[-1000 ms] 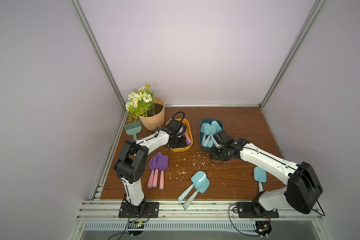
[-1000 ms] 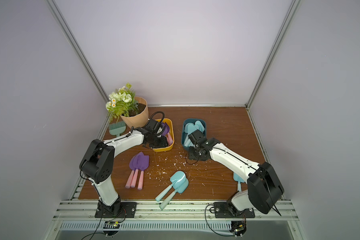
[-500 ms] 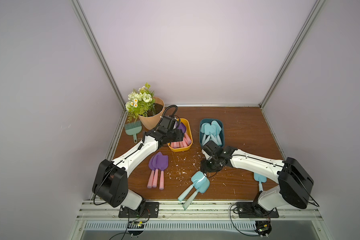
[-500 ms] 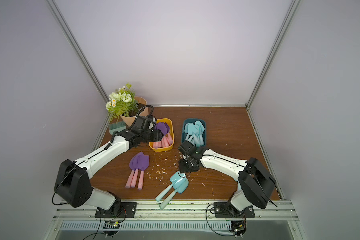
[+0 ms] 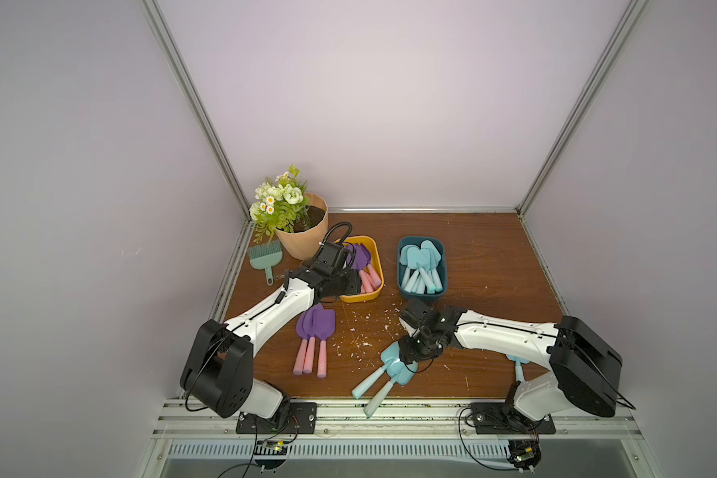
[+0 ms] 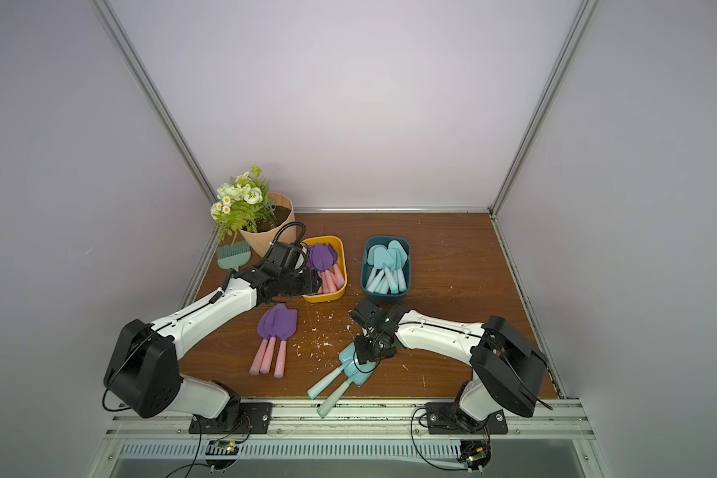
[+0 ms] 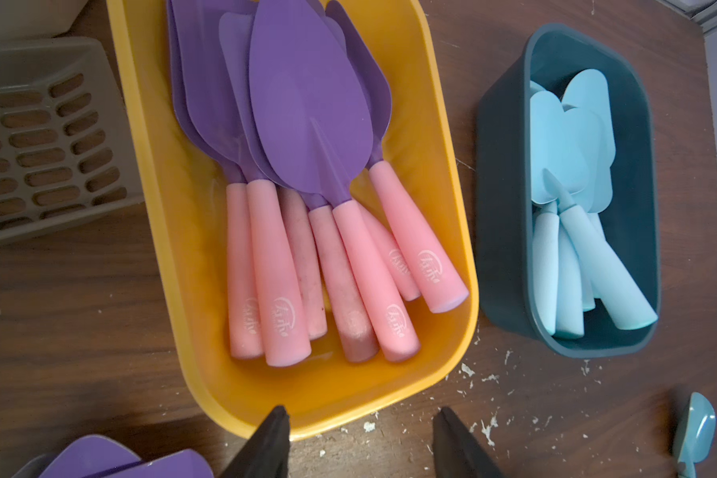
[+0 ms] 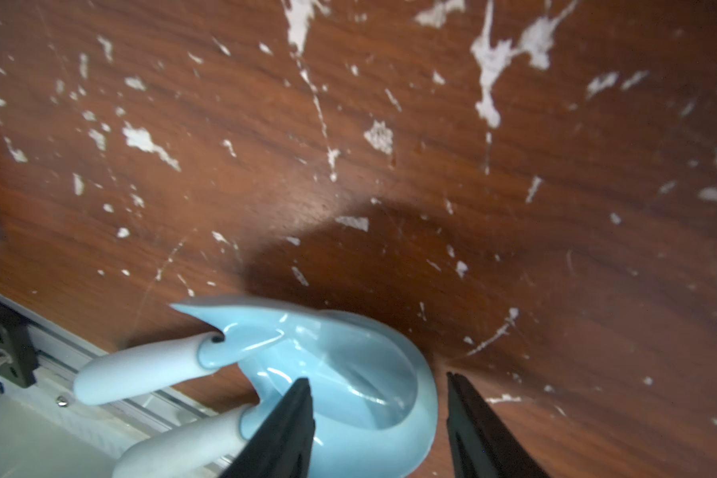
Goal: Sort the small shovels by color and place them into the storage box
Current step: Move the shovel to the center of the board.
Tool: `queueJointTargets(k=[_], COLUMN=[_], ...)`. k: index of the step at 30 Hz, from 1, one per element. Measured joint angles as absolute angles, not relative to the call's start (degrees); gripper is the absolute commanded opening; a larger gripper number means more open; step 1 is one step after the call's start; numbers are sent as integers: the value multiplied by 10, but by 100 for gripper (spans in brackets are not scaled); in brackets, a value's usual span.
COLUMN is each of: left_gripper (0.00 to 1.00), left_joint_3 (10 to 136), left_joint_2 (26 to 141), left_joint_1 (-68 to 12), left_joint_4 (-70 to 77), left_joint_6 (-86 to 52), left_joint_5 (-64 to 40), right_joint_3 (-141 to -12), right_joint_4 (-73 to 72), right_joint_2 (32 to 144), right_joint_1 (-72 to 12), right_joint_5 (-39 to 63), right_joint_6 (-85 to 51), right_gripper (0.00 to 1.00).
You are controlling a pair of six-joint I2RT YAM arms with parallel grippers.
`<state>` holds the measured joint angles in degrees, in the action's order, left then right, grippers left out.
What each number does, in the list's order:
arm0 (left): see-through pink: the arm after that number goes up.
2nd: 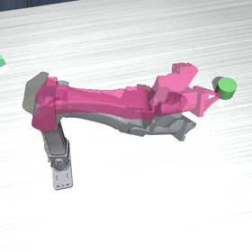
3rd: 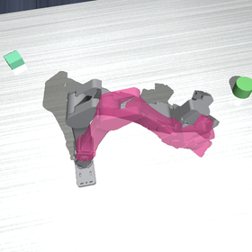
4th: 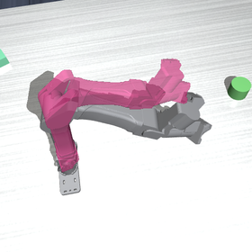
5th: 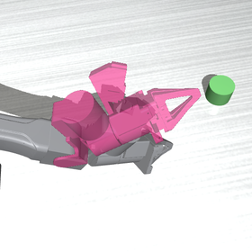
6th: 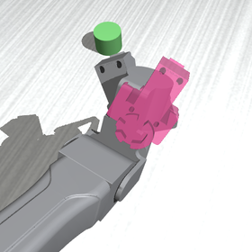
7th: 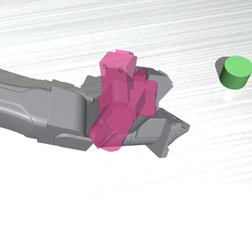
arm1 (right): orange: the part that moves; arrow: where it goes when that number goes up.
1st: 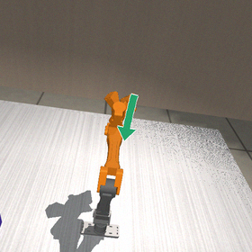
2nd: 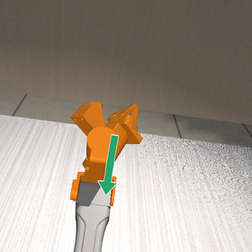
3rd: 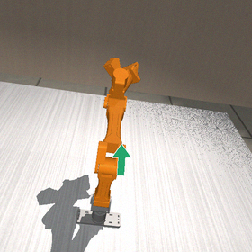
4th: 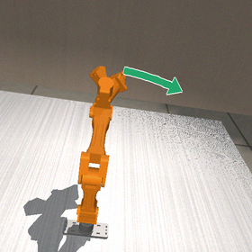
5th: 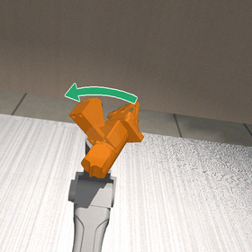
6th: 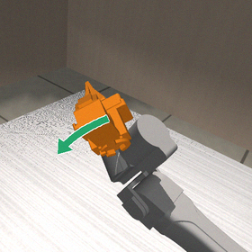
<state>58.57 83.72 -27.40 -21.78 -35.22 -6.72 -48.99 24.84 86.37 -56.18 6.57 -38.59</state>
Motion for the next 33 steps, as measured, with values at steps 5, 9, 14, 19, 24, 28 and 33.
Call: queueJointTargets(k=[5,9,14,19,24,28,33], left_gripper=[58,58,58,58,58,58,58], left_joint_3=[593,598,599,599,599,599,595], left_joint_2=[837,837,837,837,837,837,831], left_joint_1=[-274,-274,-274,-274,-274,-274,-274], left_joint_4=[-222,-225,-232,-237,-238,-238,-238], left_joint_6=[-352,-352,-352,-352,-352,-354,-361], left_joint_5=[-67,-62,-59,-55,-50,-48,-48], right_joint_3=[-473,-466,-480,-495,-540,-578,-615], right_joint_4=[207,180,140,138,153,166,183], right_joint_2=[868,877,902,921,950,970,1002], right_joint_1=[-562,-555,-544,-506,-450,-413,-396], right_joint_5=[79,89,101,98,73,40,-9], right_joint_6=[-389,-398,-401,-393,-355,-317,-266], right_gripper=[38,18,10,9,9,11,26])
